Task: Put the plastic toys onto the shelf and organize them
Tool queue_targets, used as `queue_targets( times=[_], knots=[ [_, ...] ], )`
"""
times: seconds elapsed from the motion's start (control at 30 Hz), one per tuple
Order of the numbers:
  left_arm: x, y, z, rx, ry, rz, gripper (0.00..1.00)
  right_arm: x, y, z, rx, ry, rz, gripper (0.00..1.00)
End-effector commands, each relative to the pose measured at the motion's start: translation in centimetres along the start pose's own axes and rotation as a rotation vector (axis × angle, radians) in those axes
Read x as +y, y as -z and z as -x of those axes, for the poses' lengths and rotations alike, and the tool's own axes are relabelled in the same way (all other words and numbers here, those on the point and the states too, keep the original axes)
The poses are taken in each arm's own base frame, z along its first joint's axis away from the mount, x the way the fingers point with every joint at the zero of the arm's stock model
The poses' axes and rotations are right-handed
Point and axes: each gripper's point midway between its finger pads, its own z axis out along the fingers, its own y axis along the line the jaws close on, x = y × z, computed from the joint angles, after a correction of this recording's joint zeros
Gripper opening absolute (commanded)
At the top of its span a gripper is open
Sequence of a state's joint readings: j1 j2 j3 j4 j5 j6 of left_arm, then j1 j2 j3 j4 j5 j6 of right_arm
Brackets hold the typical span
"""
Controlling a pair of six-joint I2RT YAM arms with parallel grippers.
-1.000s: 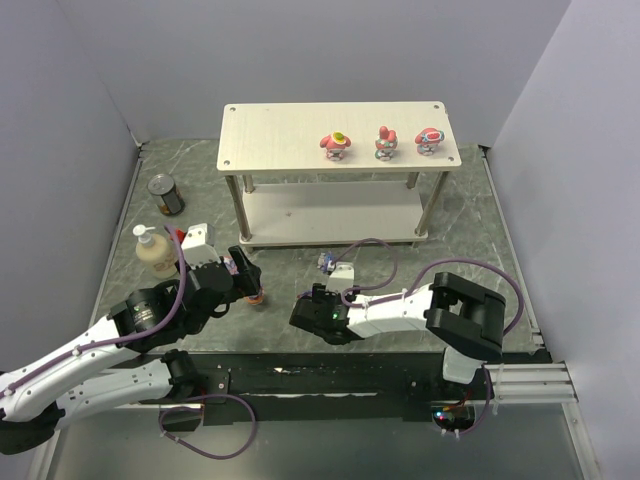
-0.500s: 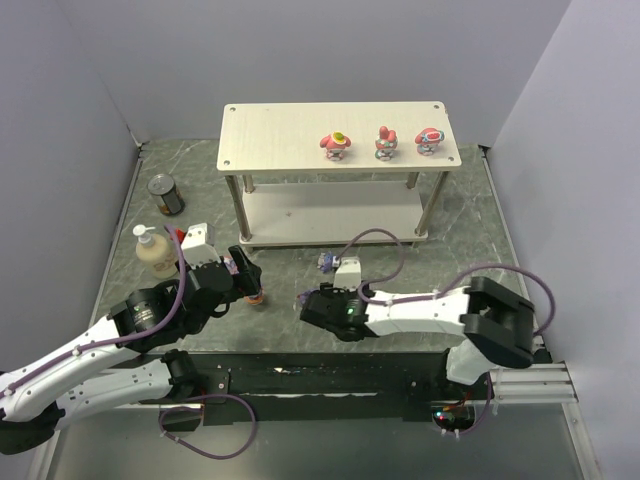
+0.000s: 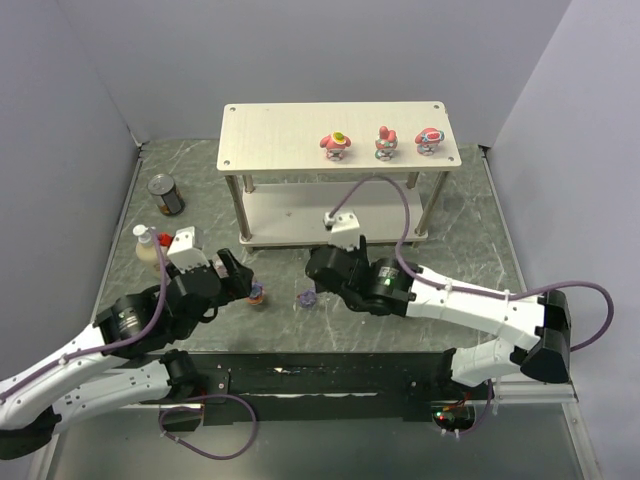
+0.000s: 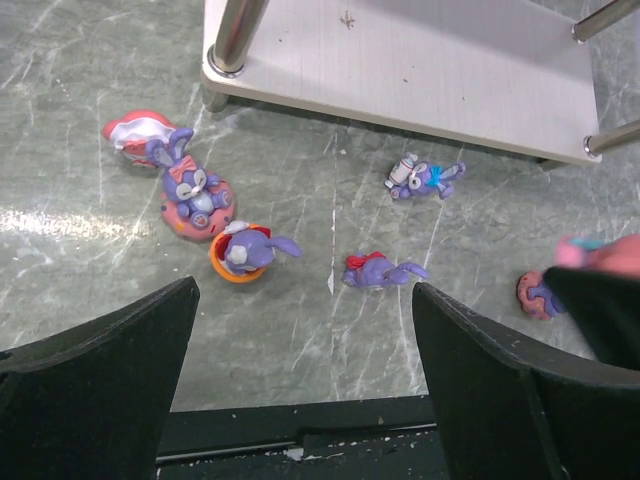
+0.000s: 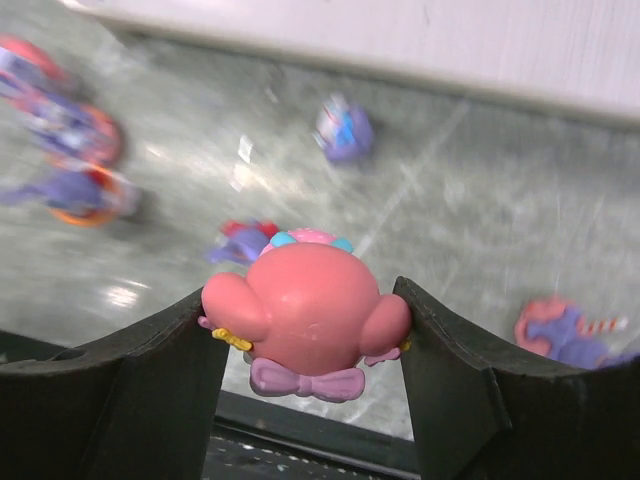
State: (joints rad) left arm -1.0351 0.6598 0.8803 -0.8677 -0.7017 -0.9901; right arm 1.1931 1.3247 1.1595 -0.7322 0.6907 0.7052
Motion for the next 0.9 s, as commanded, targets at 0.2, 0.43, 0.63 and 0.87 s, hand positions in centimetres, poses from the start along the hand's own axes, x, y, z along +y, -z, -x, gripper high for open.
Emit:
queue_targets(
  times=[0.2,0.43,0.63,0.87],
  knots=[
    [1.6,1.3,1.1,-0.033,0.053,0.019,0.94,1.0,4.5,12.5,-0.137,0.115,0.052,0.39],
    [1.6,1.3,1.1,-0.035,0.051,0.014,0.95,2.1,5.3,18.0,-0.207,0.112,0.087,0.4],
    [1.7,1.3,1.0,-0.033,0.047,0.019,0.95,2.4,4.9,21.5,-0.268,0.094,0.088,0.4],
    [1.8,1.3,1.1,-0.04,0.051,0.023,0.95,3.1,3.7,23.4,-0.28,0.106,0.092,0.4]
  ],
)
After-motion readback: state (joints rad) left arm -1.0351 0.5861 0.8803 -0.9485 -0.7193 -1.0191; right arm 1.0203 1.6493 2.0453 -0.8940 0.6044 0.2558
